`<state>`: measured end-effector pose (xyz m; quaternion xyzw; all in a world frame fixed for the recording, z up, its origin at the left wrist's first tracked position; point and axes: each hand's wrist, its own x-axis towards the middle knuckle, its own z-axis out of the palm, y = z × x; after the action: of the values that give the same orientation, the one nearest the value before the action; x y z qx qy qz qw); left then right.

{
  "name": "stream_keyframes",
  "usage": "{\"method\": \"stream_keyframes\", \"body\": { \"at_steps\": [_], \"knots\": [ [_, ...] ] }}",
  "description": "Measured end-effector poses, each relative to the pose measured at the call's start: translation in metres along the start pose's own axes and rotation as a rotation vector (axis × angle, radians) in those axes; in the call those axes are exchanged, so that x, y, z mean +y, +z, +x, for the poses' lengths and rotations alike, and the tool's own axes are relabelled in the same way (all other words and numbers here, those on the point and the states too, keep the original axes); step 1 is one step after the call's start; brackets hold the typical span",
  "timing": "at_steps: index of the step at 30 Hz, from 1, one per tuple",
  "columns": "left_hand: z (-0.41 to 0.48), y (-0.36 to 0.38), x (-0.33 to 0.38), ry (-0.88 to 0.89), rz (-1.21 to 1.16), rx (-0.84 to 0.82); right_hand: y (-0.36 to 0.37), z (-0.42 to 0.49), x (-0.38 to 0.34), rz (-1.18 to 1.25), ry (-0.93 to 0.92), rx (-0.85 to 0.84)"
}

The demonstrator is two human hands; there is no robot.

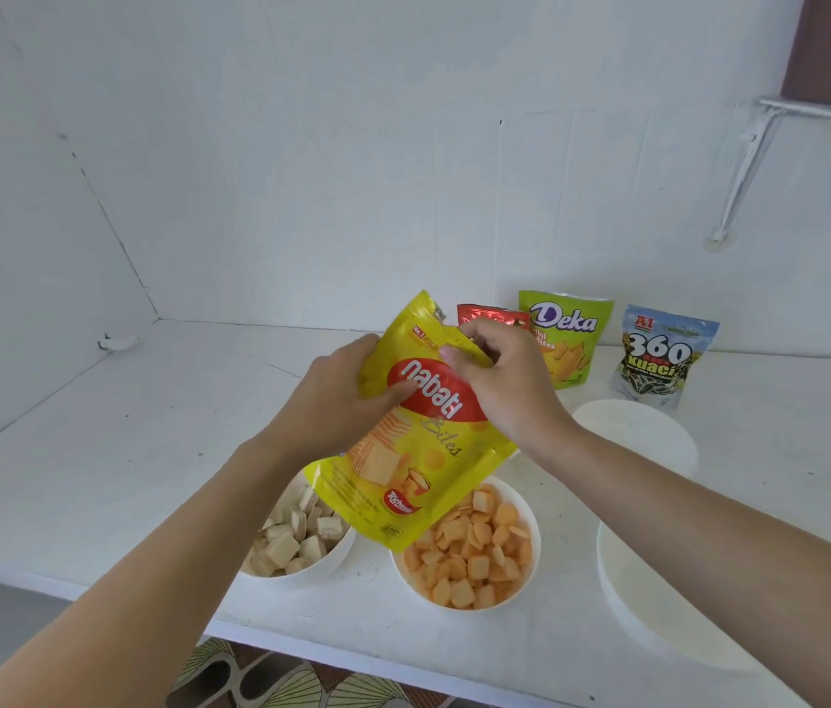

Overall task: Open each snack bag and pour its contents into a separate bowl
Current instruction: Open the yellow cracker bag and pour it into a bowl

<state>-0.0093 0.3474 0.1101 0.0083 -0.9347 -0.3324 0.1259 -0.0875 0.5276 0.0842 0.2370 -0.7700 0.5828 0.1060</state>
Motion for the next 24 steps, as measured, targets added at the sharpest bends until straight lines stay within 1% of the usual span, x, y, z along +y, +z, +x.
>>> {"method": "stream_keyframes", "body": {
  "at_steps": [3,5,8,11,15,18,21,24],
  "knots": [
    [0.011,-0.001,0.013,0.048,-0.267,0.050,-0.001,0.001,-0.011,-0.058,-0.088,-0.094],
    [0.016,-0.005,0.020,0.060,-0.382,0.082,0.000,0.001,-0.016,-0.101,-0.125,-0.152],
    [0.018,-0.012,0.026,0.072,-0.413,0.141,-0.002,0.005,-0.022,-0.110,-0.133,-0.171],
    [0.015,-0.026,0.022,0.086,-0.417,0.263,-0.004,0.014,-0.026,-0.117,-0.113,-0.214],
    [0.001,-0.048,0.009,0.059,-0.454,0.424,0.002,0.025,-0.030,-0.101,-0.120,-0.267],
    [-0.017,-0.064,-0.006,0.043,-0.368,0.484,0.019,0.031,-0.040,-0.033,-0.134,-0.285],
    [-0.040,-0.086,-0.021,0.038,-0.158,0.474,0.045,0.031,-0.055,0.004,-0.192,-0.294],
    [-0.070,-0.115,-0.028,-0.020,0.029,0.450,0.074,0.023,-0.073,0.060,-0.254,-0.331]
  ]
}}
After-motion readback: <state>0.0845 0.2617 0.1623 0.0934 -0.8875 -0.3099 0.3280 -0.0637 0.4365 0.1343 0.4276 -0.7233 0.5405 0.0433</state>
